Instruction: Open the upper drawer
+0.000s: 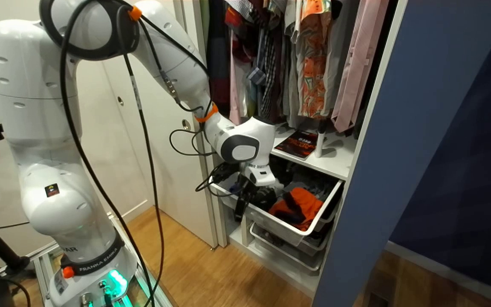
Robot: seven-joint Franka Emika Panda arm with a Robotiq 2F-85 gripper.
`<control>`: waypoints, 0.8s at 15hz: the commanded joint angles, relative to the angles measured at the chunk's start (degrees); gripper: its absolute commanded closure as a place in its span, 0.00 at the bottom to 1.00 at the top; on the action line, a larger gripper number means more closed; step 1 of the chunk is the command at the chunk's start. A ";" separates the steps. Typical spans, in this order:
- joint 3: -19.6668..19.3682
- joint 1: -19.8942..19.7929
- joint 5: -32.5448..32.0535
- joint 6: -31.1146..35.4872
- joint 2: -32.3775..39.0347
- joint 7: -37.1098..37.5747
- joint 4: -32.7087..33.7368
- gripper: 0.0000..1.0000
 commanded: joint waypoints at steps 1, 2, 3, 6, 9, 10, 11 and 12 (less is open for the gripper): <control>-0.02 0.23 -4.16 -4.40 -2.97 1.27 -1.24 0.00; 0.07 0.18 -4.89 -5.35 -3.20 1.21 -1.22 0.00; 0.16 0.13 -5.56 -5.95 -3.45 1.20 -1.22 0.00; 0.21 -0.05 -7.75 -5.00 -4.50 1.36 -1.27 0.00; 0.09 0.10 -12.32 0.88 -8.09 1.23 -1.89 0.00; 0.33 0.03 -13.50 2.26 -9.47 0.81 -1.66 0.00; 0.35 0.24 -15.99 3.59 -10.71 2.07 -1.57 0.00; 0.83 0.18 -17.96 4.41 -12.28 1.64 -1.48 0.00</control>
